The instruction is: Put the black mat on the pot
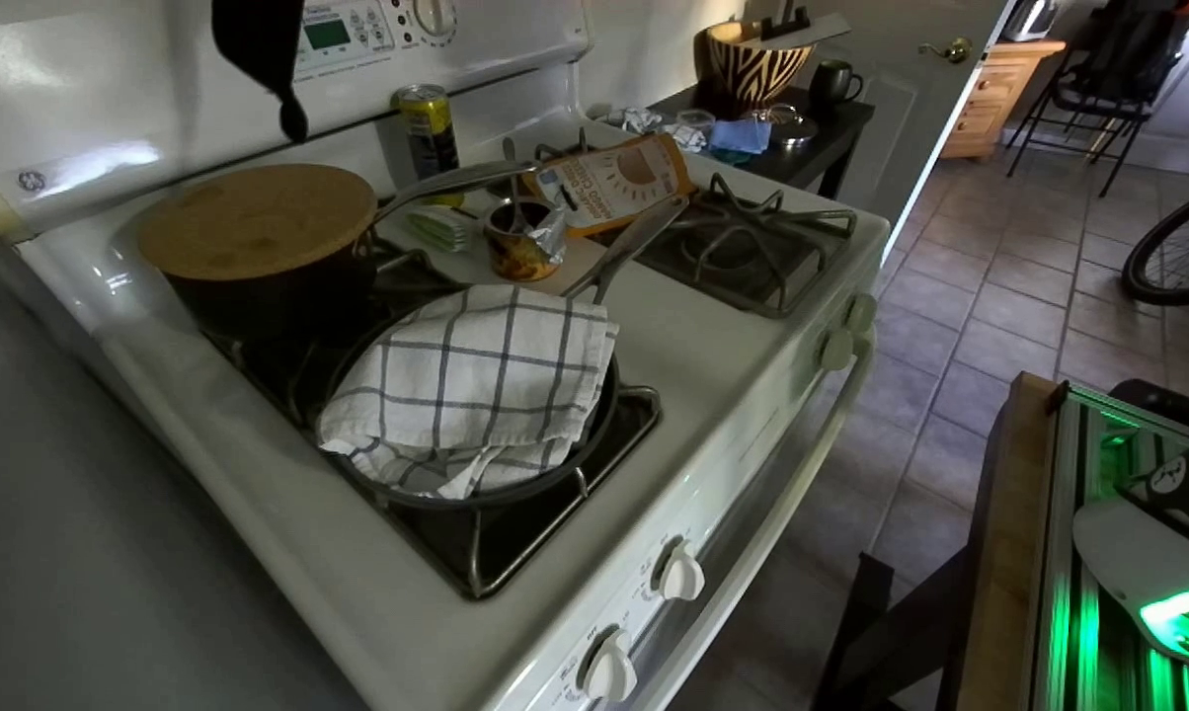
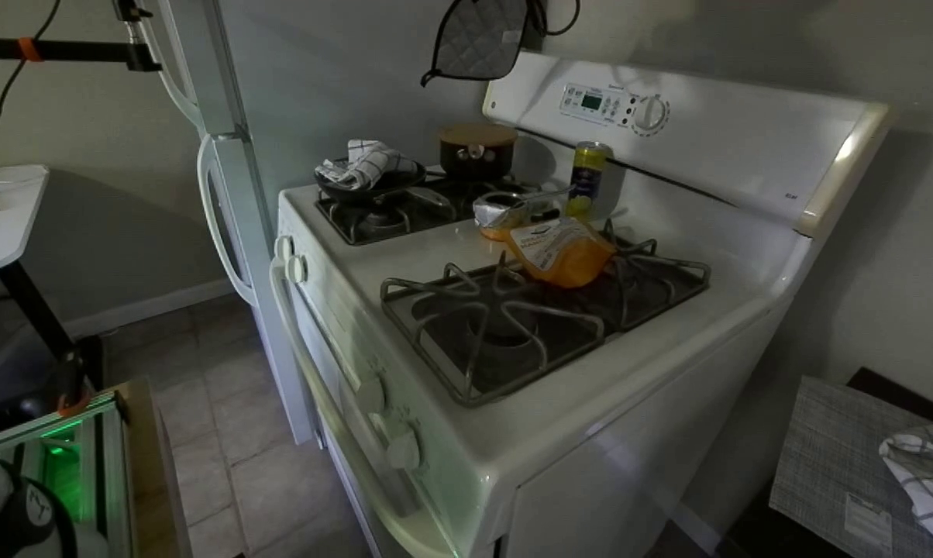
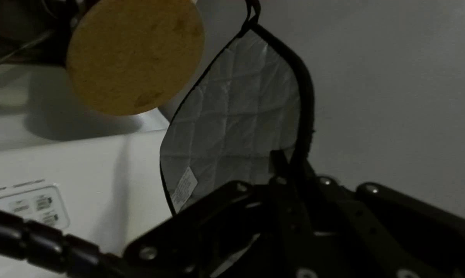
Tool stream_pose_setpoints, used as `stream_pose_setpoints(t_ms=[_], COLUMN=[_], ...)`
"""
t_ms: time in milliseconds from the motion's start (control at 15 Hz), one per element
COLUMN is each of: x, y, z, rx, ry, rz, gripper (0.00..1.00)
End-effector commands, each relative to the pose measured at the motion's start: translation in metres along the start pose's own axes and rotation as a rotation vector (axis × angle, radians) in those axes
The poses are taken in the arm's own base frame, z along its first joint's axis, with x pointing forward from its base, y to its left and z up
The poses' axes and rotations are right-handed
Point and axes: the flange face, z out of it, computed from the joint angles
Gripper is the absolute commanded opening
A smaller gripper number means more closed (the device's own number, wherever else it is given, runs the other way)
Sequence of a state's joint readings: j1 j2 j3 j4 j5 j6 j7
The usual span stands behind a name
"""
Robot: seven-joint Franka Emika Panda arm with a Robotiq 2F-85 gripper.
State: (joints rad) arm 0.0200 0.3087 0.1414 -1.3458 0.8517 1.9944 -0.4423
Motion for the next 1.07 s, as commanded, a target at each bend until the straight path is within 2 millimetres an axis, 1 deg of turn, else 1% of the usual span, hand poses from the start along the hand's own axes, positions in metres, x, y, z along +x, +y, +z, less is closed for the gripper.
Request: stream_pose_setpoints(t_ms=[0, 133, 200, 267, 400, 467, 733, 1000], x=[0.003, 0.002, 0.001, 0.0, -0.002, 0.0, 0.003, 0.007], y=[-0.018, -0.02, -0.021, -0.018, -0.017, -0.013, -0.001, 0.014], z=[0.037, 0.059, 0.066, 0.078, 0.092, 0.1, 0.115, 0.119], rx=[0.043, 0.072, 0.081, 0.106, 0.116, 0.113, 0.123, 0.116], ry=[-0.027, -0.057, -0.076, -0.094, -0.112, -0.115, -0.122, -0.115], rz=[-0.027, -0.054, -0.066, -0.073, -0.095, -0.112, -0.153, -0.173], gripper=[0.02, 0.02, 0.02, 0.02, 0.02, 0.02, 0.02, 0.02])
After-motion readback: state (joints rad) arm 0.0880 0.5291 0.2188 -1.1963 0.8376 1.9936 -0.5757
